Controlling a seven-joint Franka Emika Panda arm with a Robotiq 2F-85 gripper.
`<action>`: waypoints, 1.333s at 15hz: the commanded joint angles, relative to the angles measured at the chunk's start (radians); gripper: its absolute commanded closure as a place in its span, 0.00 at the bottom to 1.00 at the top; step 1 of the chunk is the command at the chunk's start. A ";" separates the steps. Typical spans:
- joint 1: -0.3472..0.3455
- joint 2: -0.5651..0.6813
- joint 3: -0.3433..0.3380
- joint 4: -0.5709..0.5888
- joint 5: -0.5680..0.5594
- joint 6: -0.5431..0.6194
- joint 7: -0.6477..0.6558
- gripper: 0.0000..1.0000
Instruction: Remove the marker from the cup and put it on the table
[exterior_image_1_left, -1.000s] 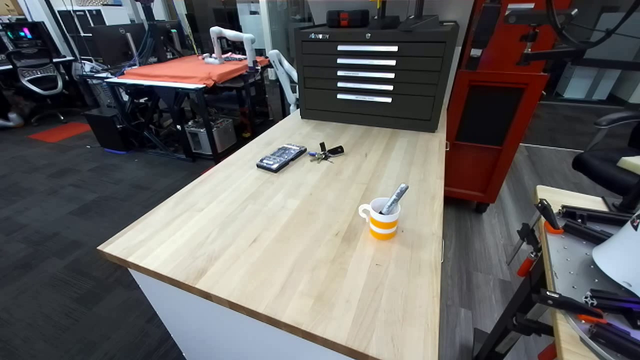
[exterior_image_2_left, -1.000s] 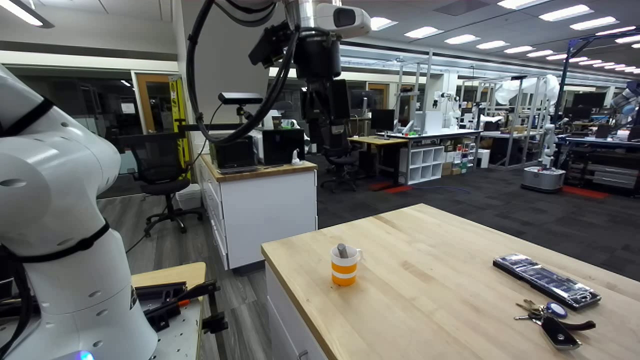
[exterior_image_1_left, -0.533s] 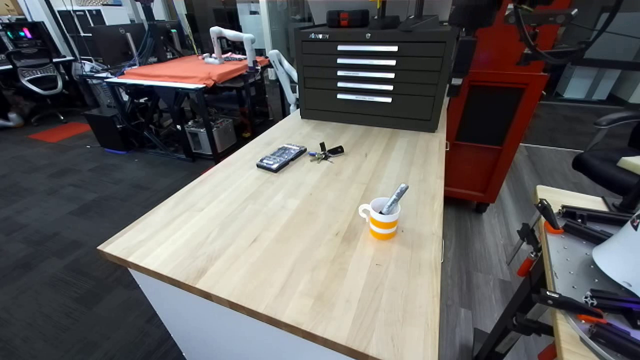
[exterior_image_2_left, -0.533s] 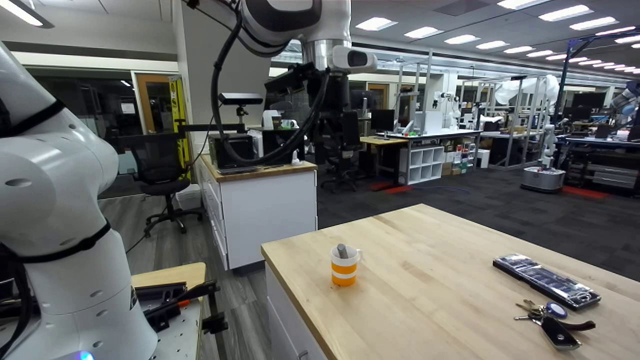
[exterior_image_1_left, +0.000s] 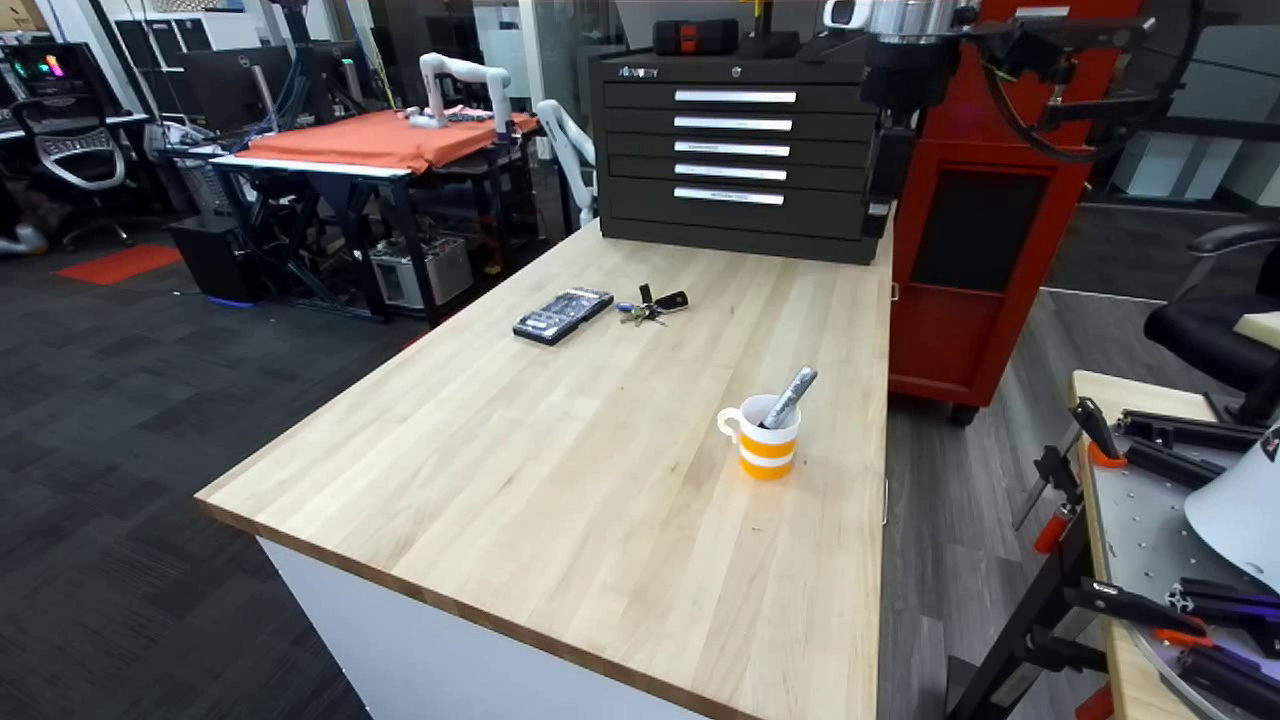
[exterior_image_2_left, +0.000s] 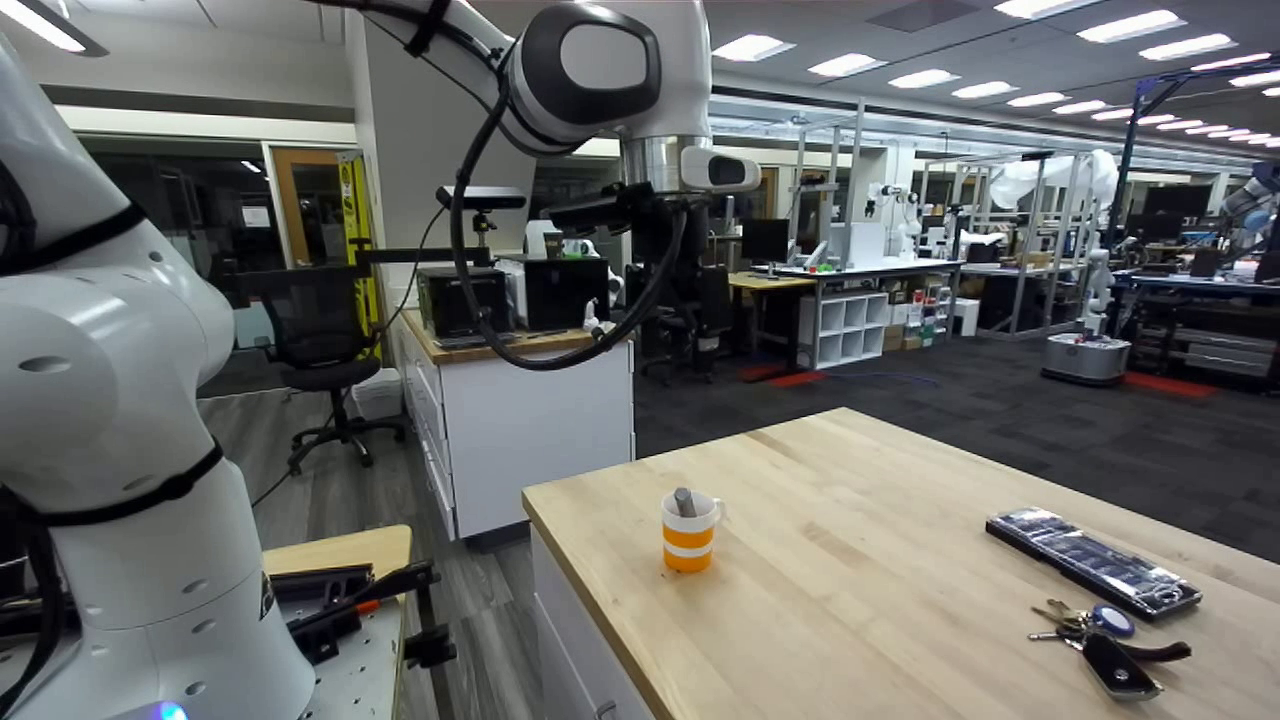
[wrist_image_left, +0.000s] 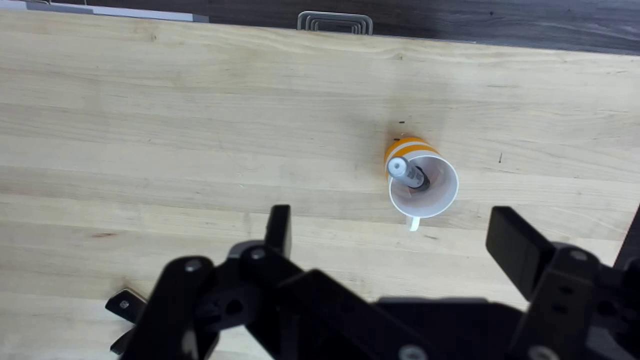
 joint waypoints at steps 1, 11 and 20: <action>0.001 0.000 -0.001 0.002 0.000 -0.002 0.001 0.00; 0.017 0.046 -0.008 -0.067 0.039 0.125 -0.040 0.00; 0.036 0.179 -0.010 -0.098 0.098 0.283 -0.128 0.00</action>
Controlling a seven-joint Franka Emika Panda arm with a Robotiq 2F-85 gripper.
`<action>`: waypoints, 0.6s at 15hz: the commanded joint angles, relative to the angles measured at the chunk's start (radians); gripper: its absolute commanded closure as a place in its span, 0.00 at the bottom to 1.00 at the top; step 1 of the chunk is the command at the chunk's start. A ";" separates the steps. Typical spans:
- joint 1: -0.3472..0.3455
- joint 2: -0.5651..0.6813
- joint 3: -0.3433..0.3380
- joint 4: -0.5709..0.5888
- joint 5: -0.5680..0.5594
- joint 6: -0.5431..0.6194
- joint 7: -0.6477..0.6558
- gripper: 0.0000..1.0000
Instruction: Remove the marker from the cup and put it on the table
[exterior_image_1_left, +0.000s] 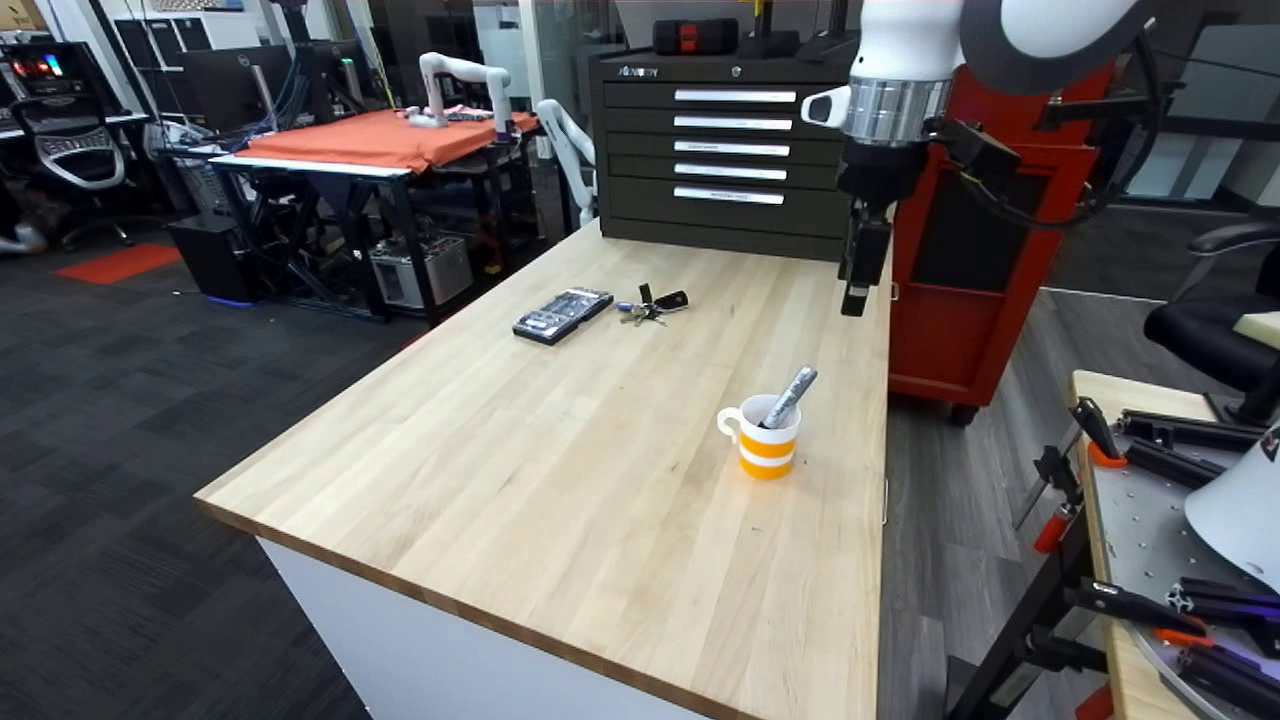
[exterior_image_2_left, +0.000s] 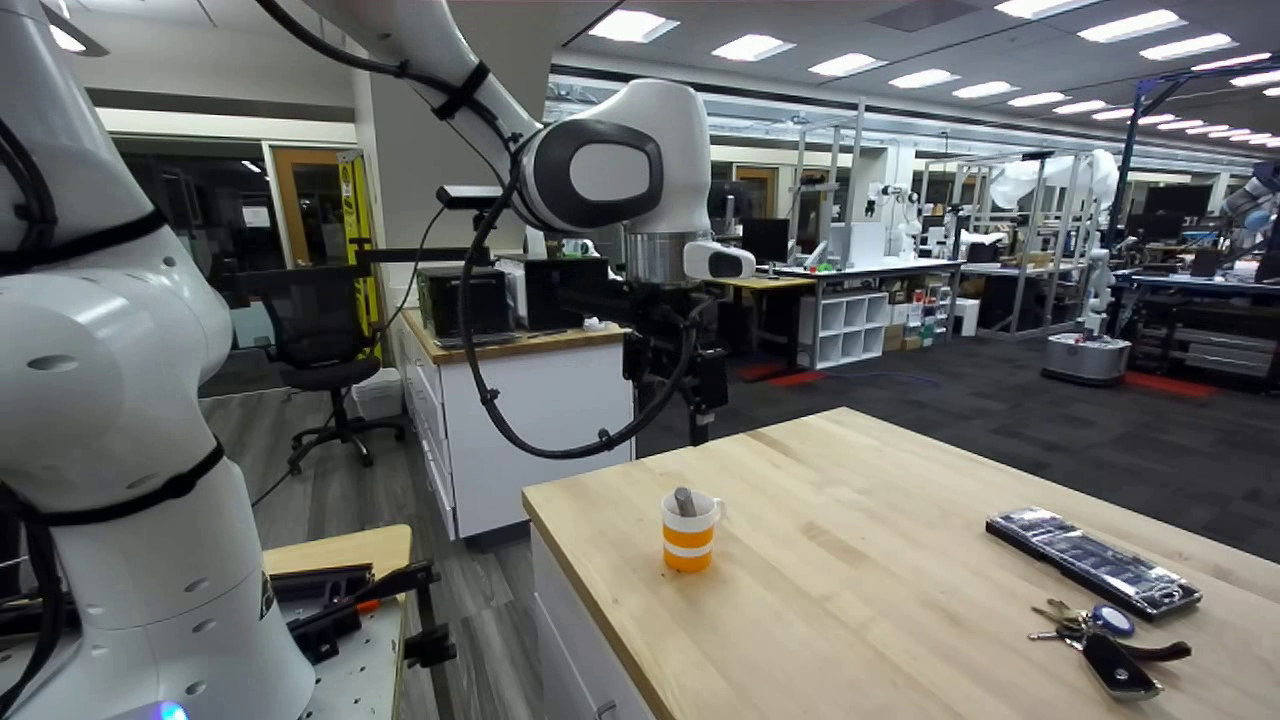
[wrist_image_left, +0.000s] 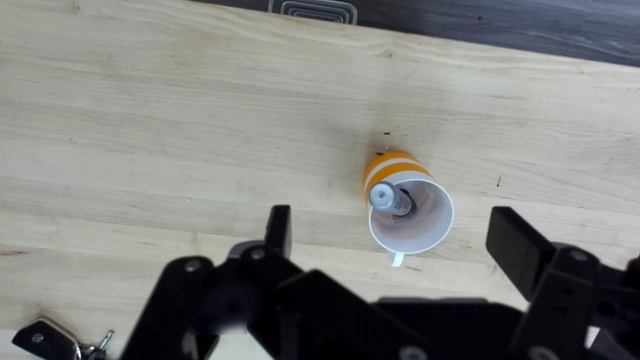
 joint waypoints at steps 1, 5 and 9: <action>0.012 0.065 -0.010 0.004 0.052 0.064 -0.070 0.00; 0.005 0.131 -0.007 0.033 0.075 0.085 -0.135 0.00; -0.002 0.192 -0.003 0.069 0.099 0.088 -0.202 0.00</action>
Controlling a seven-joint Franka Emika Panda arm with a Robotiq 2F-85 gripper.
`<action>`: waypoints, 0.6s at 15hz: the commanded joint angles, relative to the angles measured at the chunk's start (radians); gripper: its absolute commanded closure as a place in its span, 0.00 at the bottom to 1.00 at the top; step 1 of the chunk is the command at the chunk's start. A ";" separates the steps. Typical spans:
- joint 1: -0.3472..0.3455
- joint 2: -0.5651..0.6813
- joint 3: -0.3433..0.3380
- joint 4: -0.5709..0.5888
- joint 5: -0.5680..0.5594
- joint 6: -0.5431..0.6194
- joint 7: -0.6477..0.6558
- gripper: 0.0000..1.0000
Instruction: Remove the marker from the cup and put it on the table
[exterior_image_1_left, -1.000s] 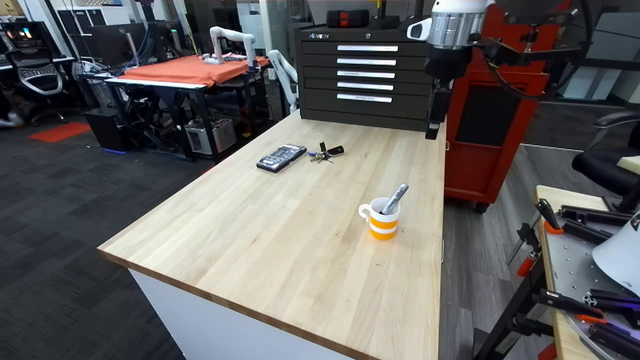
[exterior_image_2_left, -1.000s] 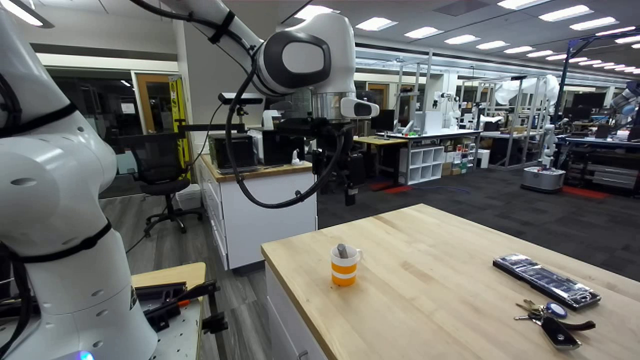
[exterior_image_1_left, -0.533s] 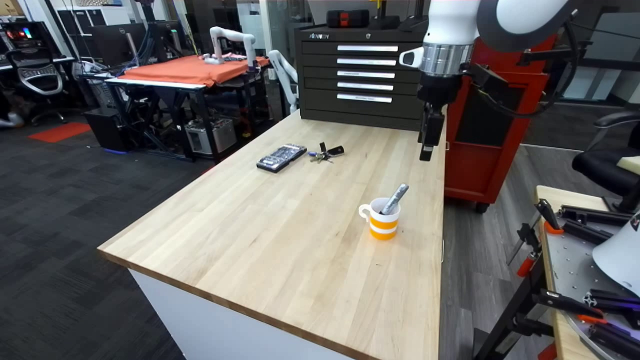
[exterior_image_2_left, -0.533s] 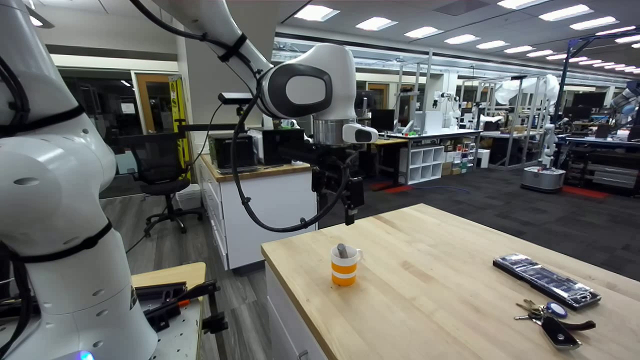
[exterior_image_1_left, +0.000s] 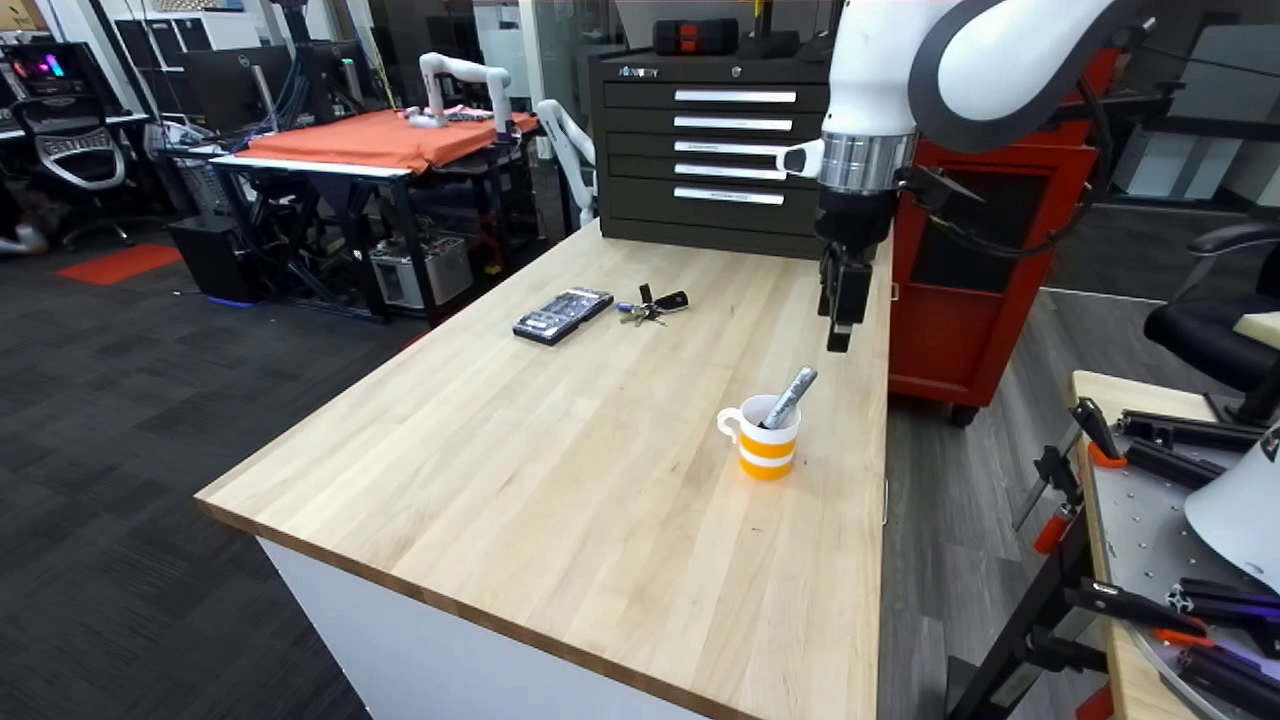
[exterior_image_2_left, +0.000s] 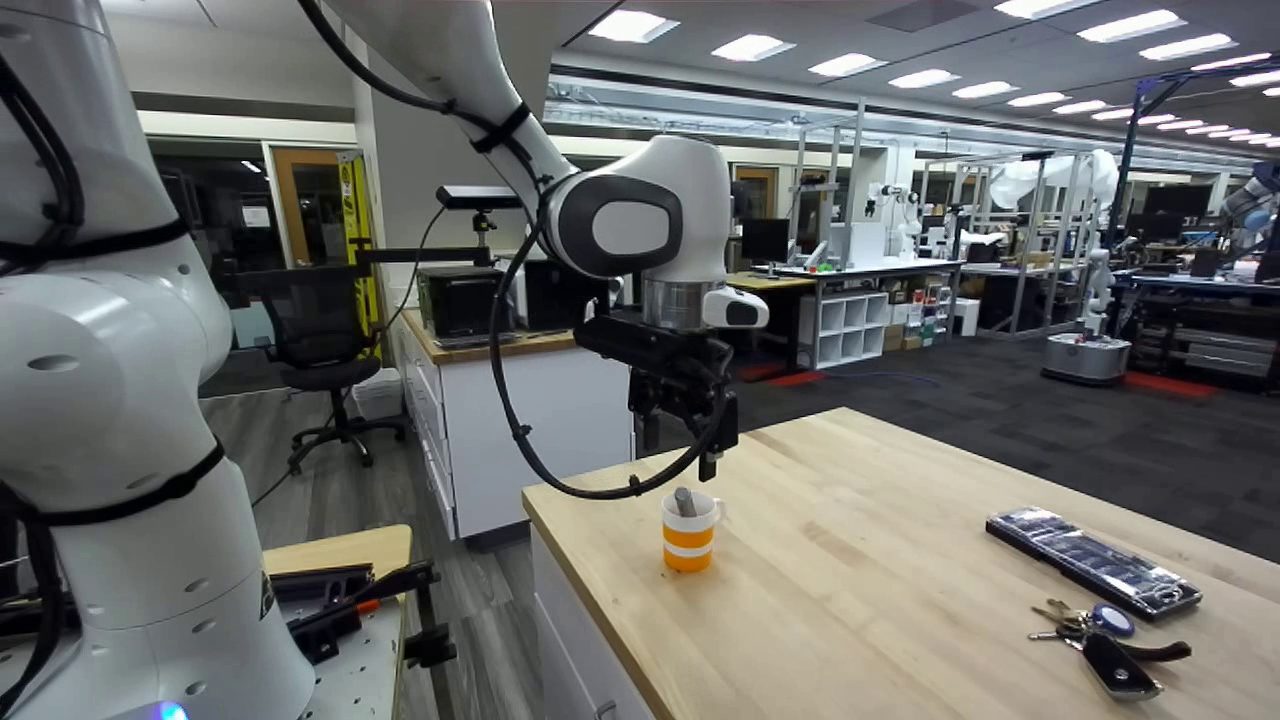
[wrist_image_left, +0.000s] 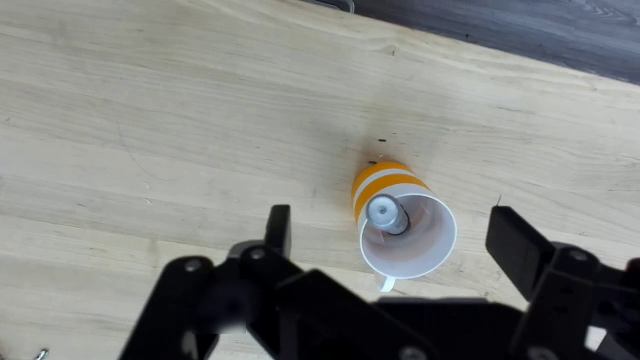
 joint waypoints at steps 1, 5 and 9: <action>-0.005 0.066 0.000 0.050 0.044 0.014 -0.081 0.00; -0.015 0.129 0.010 0.097 0.075 0.004 -0.143 0.00; -0.029 0.183 0.026 0.127 0.115 0.002 -0.200 0.00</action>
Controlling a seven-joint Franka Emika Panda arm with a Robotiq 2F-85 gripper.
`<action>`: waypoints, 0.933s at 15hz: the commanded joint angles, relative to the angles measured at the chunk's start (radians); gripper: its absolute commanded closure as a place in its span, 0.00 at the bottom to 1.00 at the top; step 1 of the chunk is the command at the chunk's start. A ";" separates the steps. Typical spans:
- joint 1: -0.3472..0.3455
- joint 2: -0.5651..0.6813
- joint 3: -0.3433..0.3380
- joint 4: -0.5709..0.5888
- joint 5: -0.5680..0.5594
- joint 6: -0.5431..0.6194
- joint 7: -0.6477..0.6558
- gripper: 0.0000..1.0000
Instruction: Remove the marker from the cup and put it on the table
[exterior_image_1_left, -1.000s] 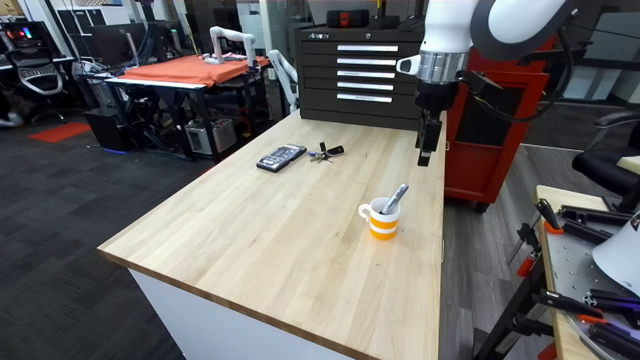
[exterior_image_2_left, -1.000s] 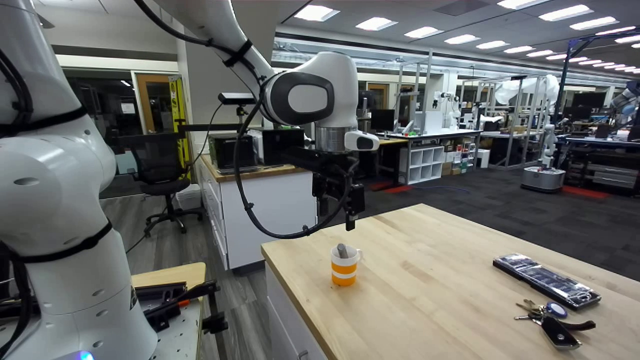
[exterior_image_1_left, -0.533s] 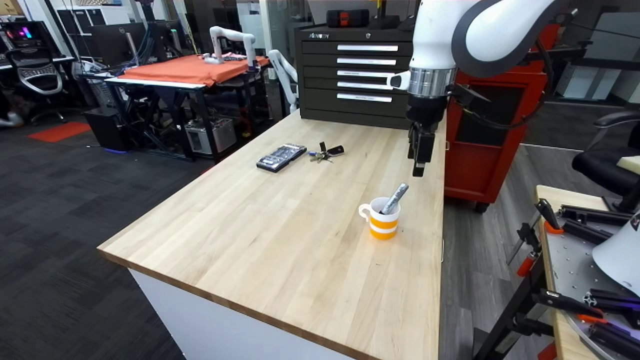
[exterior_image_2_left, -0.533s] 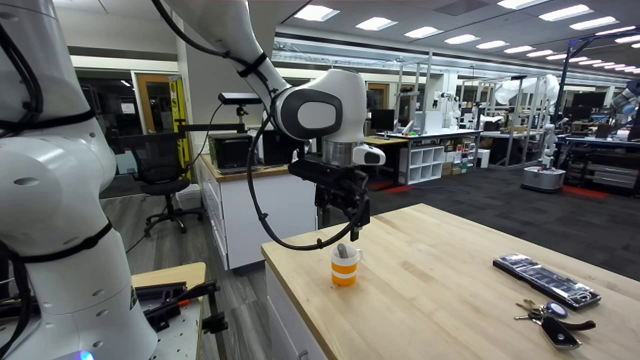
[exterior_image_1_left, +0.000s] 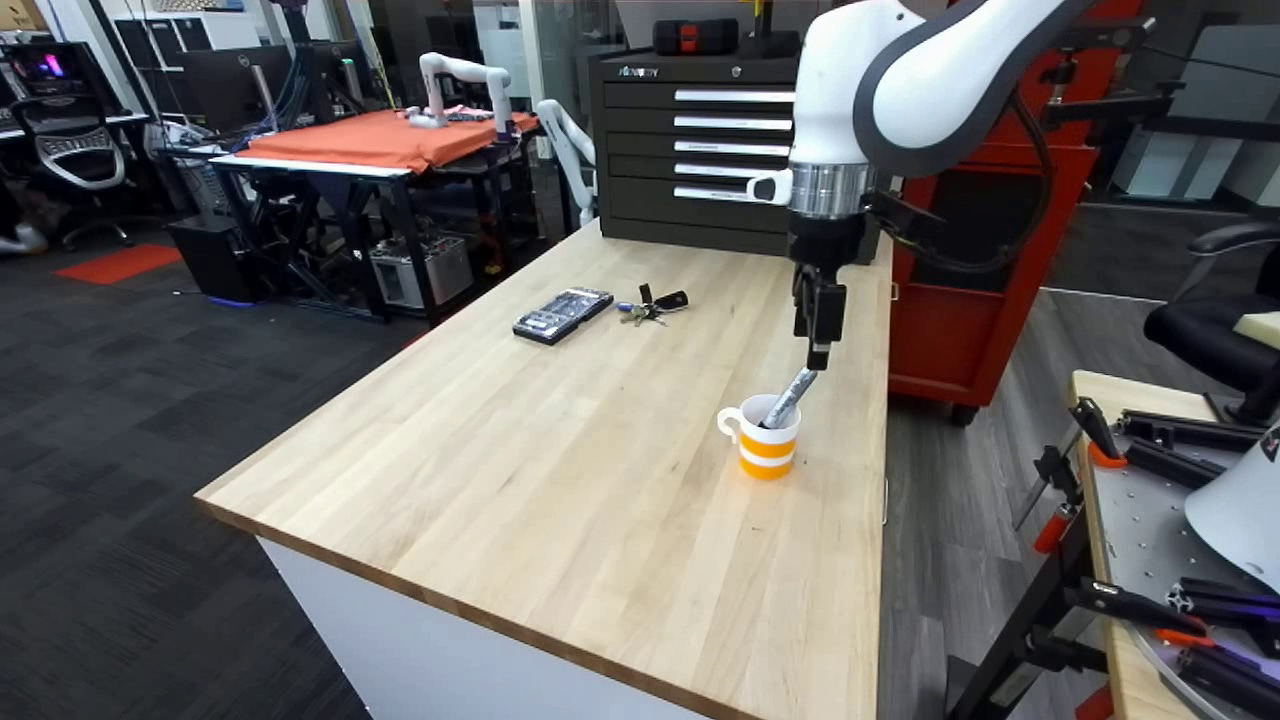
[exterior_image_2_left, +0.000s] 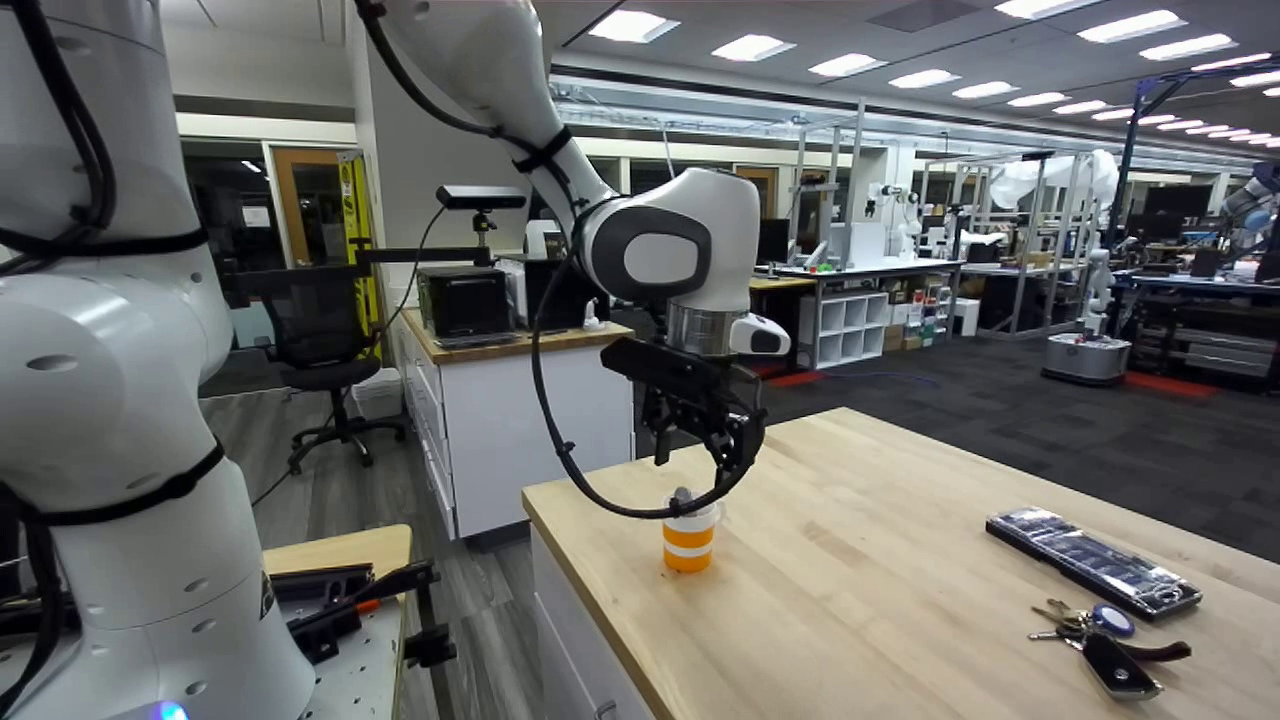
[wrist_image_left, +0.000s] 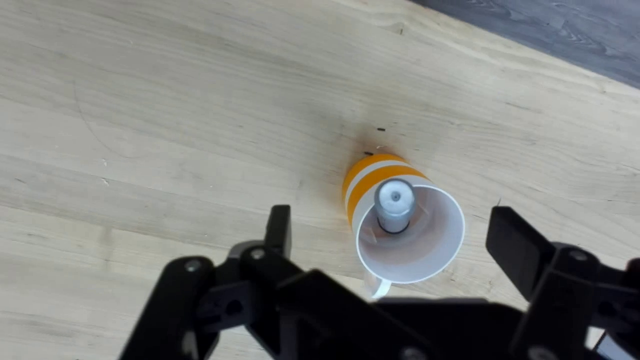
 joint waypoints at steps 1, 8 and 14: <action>-0.029 0.056 0.028 0.040 0.057 0.003 -0.072 0.00; -0.054 0.099 0.064 0.048 0.116 -0.006 -0.128 0.00; -0.063 0.094 0.076 0.035 0.132 -0.008 -0.144 0.40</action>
